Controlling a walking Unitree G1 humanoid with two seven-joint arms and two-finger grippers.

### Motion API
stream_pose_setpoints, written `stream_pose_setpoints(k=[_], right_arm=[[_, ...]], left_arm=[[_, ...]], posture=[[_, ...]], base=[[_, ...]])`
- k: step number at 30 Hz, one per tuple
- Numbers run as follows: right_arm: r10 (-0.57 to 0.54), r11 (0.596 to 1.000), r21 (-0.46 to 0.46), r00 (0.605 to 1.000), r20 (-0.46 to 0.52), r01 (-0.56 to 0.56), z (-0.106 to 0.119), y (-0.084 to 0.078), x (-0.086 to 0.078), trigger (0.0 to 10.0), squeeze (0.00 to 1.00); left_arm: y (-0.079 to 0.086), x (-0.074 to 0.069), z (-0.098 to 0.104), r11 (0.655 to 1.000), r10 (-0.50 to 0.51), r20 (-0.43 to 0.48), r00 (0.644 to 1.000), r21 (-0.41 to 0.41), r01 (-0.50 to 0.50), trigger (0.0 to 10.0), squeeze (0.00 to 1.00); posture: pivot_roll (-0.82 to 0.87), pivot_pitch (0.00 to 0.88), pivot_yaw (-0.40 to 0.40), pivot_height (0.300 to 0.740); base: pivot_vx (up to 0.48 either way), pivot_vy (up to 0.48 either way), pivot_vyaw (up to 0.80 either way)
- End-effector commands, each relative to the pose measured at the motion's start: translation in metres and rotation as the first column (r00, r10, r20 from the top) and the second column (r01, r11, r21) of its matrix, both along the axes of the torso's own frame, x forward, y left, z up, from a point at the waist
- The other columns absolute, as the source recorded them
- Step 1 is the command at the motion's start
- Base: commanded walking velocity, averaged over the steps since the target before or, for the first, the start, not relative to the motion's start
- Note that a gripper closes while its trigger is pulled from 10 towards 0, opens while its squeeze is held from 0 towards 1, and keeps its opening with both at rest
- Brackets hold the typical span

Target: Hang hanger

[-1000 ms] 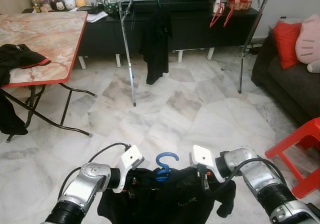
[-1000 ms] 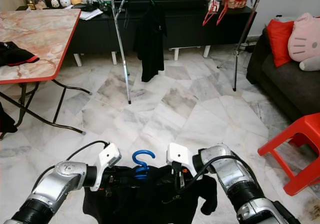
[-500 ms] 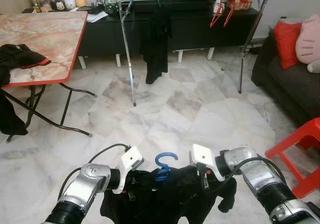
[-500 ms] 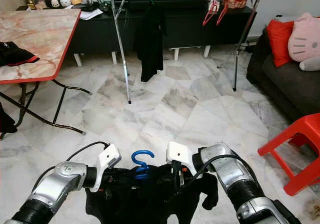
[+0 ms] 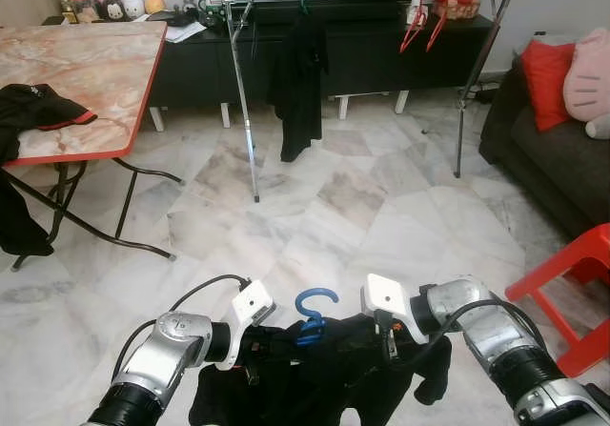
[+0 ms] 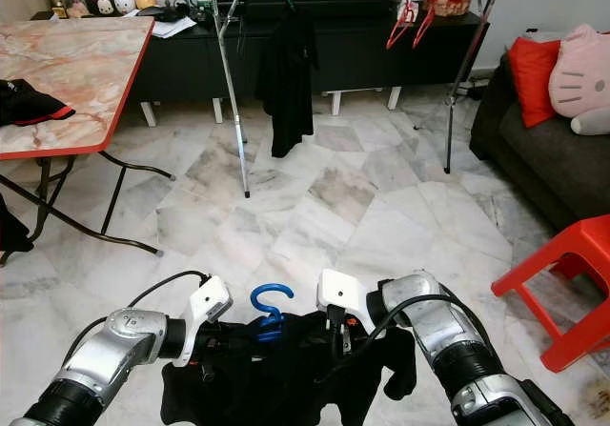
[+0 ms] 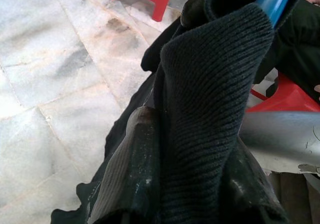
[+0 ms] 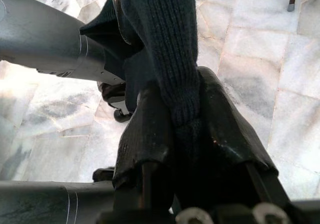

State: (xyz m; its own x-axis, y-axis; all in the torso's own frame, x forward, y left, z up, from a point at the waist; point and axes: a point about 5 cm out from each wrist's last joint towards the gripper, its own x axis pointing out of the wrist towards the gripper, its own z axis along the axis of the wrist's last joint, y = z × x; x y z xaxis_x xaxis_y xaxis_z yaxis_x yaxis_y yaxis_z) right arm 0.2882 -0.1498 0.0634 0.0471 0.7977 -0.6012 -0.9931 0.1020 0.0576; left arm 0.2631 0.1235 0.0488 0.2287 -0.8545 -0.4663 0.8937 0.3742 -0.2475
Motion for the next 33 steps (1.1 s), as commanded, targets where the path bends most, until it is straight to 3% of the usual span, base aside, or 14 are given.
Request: stream_pose_setpoints(k=[1, 5, 6, 7, 8, 13, 14, 15, 23, 24, 27, 33], right_arm=[[-0.012, 1.000, 0.029, 1.000, 0.023, 0.011, 0.0044, 0.0029, 0.0035, 0.0, 0.00], [-0.016, 1.000, 0.021, 0.999, 0.028, 0.015, 0.0039, 0.0024, 0.0038, 0.0, 0.00], [-0.017, 1.000, 0.008, 0.999, 0.042, 0.017, 0.0028, 0.0018, 0.0040, 3.6, 0.00], [-0.019, 1.000, -0.001, 0.998, 0.052, 0.019, 0.0023, 0.0014, 0.0043, 8.8, 0.00], [-0.021, 1.000, -0.009, 0.998, 0.057, 0.022, 0.0016, 0.0009, 0.0045, 10.0, 0.00], [-0.026, 1.000, 0.003, 0.999, 0.034, 0.026, 0.0014, 0.0012, 0.0042, 10.0, 0.00], [-0.026, 1.000, 0.004, 0.999, 0.033, 0.026, 0.0015, 0.0013, 0.0043, 10.0, 0.18], [-0.024, 1.000, 0.002, 0.999, 0.022, 0.024, 0.0010, 0.0012, 0.0038, 10.0, 1.00], [-0.015, 1.000, 0.001, 1.000, 0.022, 0.015, 0.0011, 0.0014, 0.0035, 10.0, 1.00], [-0.013, 1.000, -0.001, 1.000, 0.020, 0.013, 0.0012, 0.0014, 0.0034, 9.3, 1.00], [-0.011, 1.000, 0.005, 1.000, 0.015, 0.011, 0.0019, 0.0021, 0.0033, 9.9, 1.00], [-0.011, 1.000, 0.009, 1.000, 0.018, 0.010, 0.0025, 0.0021, 0.0033, 10.0, 1.00]], left_arm=[[-0.0002, 0.0054, 0.0048, 0.999, 0.026, 0.021, 0.999, -0.018, -0.026, 0.0, 0.00], [-0.0004, 0.0056, 0.0050, 0.999, 0.026, 0.023, 0.999, -0.020, -0.026, 0.0, 0.00], [-0.0004, 0.0055, 0.0049, 0.999, 0.026, 0.024, 0.999, -0.020, -0.026, 0.0, 0.00], [-0.0004, 0.0055, 0.0048, 0.999, 0.026, 0.024, 0.999, -0.019, -0.026, 0.0, 0.00], [-0.0003, 0.0055, 0.0048, 0.999, 0.027, 0.025, 0.999, -0.019, -0.026, 0.0, 0.00], [-0.0002, 0.0056, 0.0048, 0.999, 0.027, 0.027, 0.999, -0.017, -0.027, 0.0, 0.00], [-0.0001, 0.0057, 0.0048, 0.999, 0.028, 0.028, 0.999, -0.017, -0.027, 0.0, 0.00], [0.0000, 0.0057, 0.0048, 0.999, 0.028, 0.028, 0.999, -0.017, -0.028, 0.0, 0.00], [0.0005, 0.0061, 0.0037, 0.999, 0.032, 0.033, 0.999, -0.010, -0.032, 0.0, 0.00], [0.0005, 0.0064, 0.0033, 0.999, 0.036, 0.035, 0.999, -0.008, -0.035, 0.0, 0.00], [0.0007, 0.0067, 0.0032, 0.999, 0.037, 0.038, 0.999, -0.006, -0.037, 0.0, 0.00], [0.0020, 0.0081, 0.0025, 0.999, 0.051, 0.047, 0.998, 0.001, -0.051, 0.0, 0.00]], posture=[[-0.05, 0.000, -0.048, 0.740], [-0.05, 0.000, -0.048, 0.740], [-0.05, 0.000, -0.047, 0.740], [-0.05, 0.000, -0.047, 0.740], [-0.05, 0.000, -0.047, 0.740], [-0.05, 0.000, -0.048, 0.740], [-0.05, 0.000, -0.048, 0.740], [-0.05, 0.000, -0.048, 0.740], [-0.05, 0.000, -0.048, 0.740], [-0.05, 0.000, -0.048, 0.740], [-0.06, 0.000, -0.047, 0.740], [-0.06, 0.000, -0.047, 0.740]], base=[[0.000, 0.000, 0.00], [0.000, 0.000, 0.00], [0.000, 0.000, 0.00], [0.000, 0.000, 0.00], [0.000, 0.000, 0.00], [0.000, 0.000, 0.00], [0.000, 0.000, 0.00], [0.000, 0.000, 0.00], [0.000, 0.000, 0.00], [0.000, 0.000, 0.00], [0.000, 0.000, 0.00], [0.000, 0.000, 0.00]])
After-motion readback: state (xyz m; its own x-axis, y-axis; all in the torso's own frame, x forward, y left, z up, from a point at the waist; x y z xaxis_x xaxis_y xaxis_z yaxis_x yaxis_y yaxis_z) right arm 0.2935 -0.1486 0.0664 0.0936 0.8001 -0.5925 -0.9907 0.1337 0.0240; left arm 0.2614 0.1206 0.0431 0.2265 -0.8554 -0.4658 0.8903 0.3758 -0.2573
